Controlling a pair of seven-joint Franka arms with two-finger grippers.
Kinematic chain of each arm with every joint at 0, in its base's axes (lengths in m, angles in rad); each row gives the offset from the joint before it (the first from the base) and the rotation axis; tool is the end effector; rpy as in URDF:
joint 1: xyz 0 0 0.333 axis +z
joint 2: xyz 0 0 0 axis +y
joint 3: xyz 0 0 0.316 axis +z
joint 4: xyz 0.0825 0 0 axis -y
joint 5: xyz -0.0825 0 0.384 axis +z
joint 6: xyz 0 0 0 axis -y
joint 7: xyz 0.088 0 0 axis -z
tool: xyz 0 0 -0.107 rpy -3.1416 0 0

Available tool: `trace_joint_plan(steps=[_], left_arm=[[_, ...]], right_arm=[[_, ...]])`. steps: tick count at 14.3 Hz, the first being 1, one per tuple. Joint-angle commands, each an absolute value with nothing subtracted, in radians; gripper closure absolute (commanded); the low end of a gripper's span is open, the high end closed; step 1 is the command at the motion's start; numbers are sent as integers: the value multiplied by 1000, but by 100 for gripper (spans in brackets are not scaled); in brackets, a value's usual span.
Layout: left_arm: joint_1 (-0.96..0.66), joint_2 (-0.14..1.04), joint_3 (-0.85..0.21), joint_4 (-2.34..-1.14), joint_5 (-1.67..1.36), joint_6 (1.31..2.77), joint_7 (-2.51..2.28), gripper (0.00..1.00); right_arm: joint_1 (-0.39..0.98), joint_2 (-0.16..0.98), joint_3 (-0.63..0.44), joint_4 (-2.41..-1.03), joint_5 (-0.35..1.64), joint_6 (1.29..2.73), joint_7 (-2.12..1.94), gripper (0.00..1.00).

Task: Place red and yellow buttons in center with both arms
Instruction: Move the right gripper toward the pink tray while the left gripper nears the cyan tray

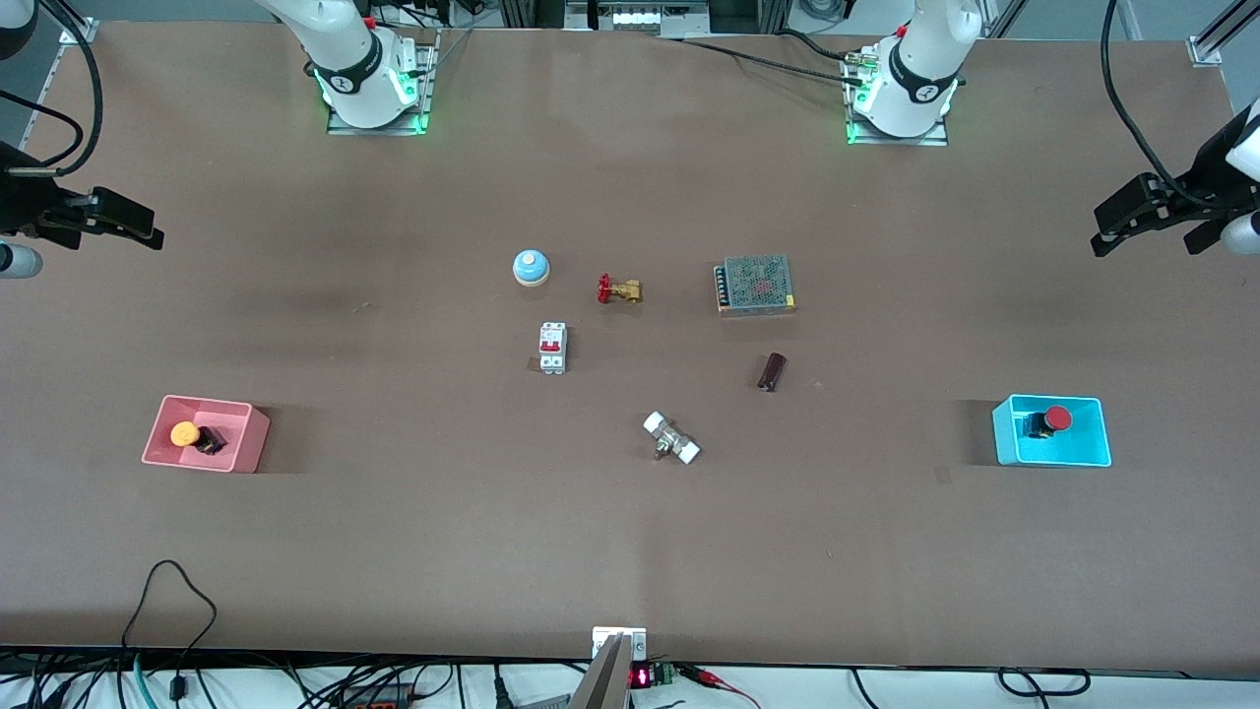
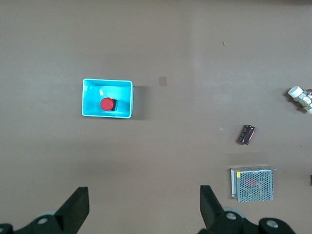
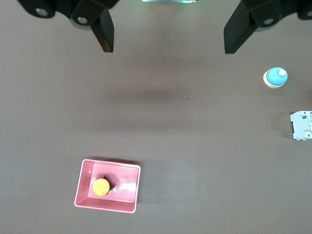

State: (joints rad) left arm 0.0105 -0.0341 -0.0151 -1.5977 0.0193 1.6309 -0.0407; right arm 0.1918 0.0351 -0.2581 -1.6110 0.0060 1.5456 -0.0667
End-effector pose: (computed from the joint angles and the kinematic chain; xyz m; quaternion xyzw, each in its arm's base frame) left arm 0.5501 -0.0007 0.6361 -0.9992 -0.0178 -0.0339 0.0091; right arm 0.5582 -0.0341 0.5846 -0.9988 0.0000 0.0496 0.0018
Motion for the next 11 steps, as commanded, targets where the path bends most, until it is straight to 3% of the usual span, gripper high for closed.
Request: trace_joint_plan(steps=[1,7,11], left_arm=[[21,-46,-17,-1595,5,1617,-28,0],[21,-40,-17,-1597,5,1600,-28,0],[34,20,-8,-1598,18,1611,-31,0]], right_arm=[[196,2,-256,-1643,-6,1537,-60,0],[193,21,-256,-1641,-8,1551,-61,0],[184,138,-259,-1638,-15,1672,-66,0]])
